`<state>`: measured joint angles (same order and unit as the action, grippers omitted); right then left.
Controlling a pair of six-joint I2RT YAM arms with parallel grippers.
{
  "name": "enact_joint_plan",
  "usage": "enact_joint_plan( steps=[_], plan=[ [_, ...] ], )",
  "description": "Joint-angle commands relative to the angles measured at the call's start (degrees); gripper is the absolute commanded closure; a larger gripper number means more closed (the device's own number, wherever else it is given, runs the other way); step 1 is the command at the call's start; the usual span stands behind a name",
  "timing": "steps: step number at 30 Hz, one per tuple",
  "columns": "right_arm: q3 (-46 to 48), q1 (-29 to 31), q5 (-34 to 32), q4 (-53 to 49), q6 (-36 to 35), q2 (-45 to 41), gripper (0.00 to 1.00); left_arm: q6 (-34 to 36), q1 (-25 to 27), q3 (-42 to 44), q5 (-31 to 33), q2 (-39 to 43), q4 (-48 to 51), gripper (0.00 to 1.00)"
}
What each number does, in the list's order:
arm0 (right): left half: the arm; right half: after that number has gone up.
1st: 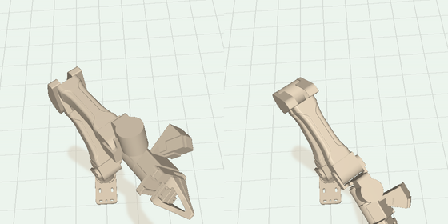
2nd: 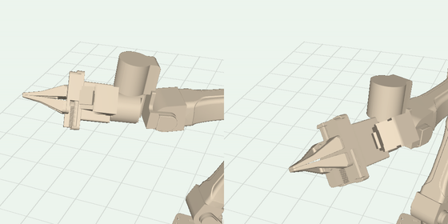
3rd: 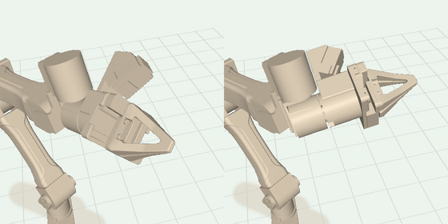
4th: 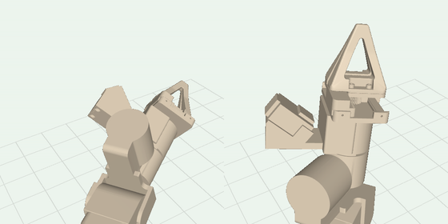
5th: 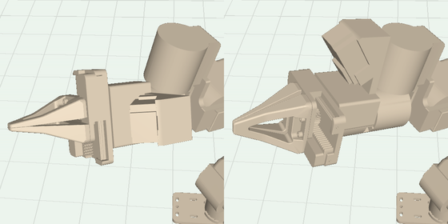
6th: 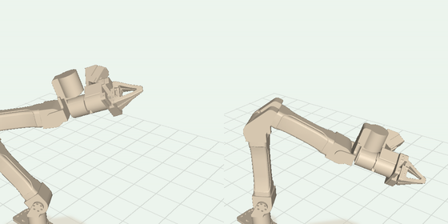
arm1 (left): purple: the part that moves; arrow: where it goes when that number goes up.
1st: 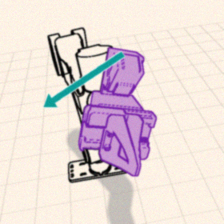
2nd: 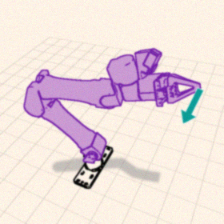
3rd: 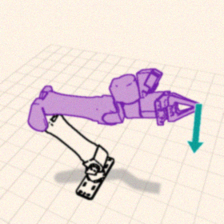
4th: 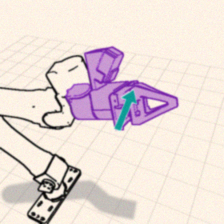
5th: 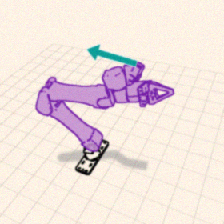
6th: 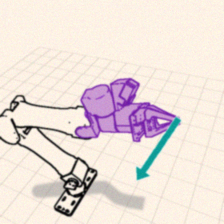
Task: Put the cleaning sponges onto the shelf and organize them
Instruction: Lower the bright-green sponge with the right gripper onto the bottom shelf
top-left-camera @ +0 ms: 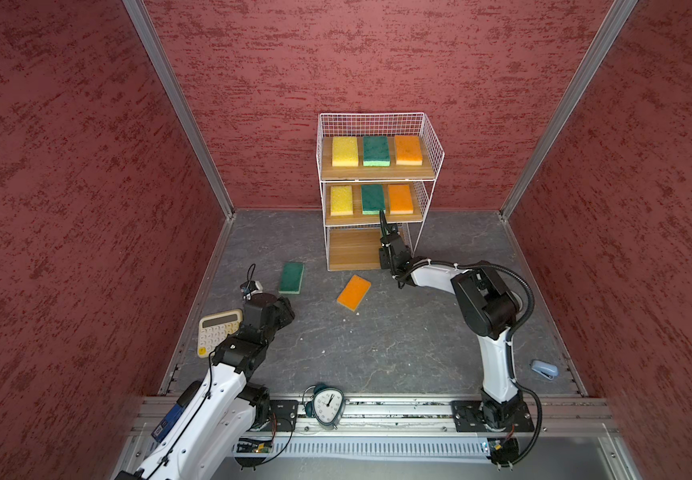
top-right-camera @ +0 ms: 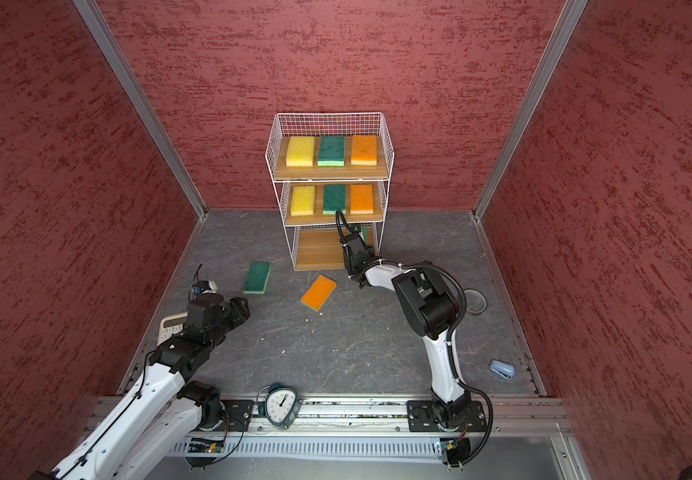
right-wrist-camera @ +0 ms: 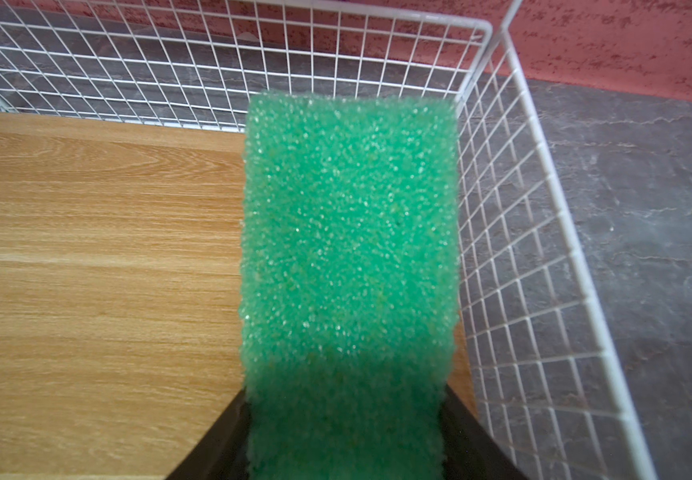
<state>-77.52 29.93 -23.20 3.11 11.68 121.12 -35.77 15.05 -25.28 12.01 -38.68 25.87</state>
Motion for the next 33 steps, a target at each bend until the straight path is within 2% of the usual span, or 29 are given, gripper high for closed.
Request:
enact_joint_plan(
  steps=[1, 27, 33],
  plan=[
    [-1.80, -1.48, 0.09, -1.44, -0.14, 1.49, 0.40, -0.74, -0.50, 0.32, -0.06, -0.07, -1.44, 0.36],
    [2.64, -2.03, 0.69, 0.10, 0.92, 1.14, 0.41, -1.15, -0.46, 0.41, -0.37, -0.96, -2.31, 0.36],
    [2.28, -2.46, 2.56, 0.99, 1.84, 1.16, 0.40, -1.31, -0.46, 0.71, -0.41, -0.95, -2.35, 0.36]
  ],
)
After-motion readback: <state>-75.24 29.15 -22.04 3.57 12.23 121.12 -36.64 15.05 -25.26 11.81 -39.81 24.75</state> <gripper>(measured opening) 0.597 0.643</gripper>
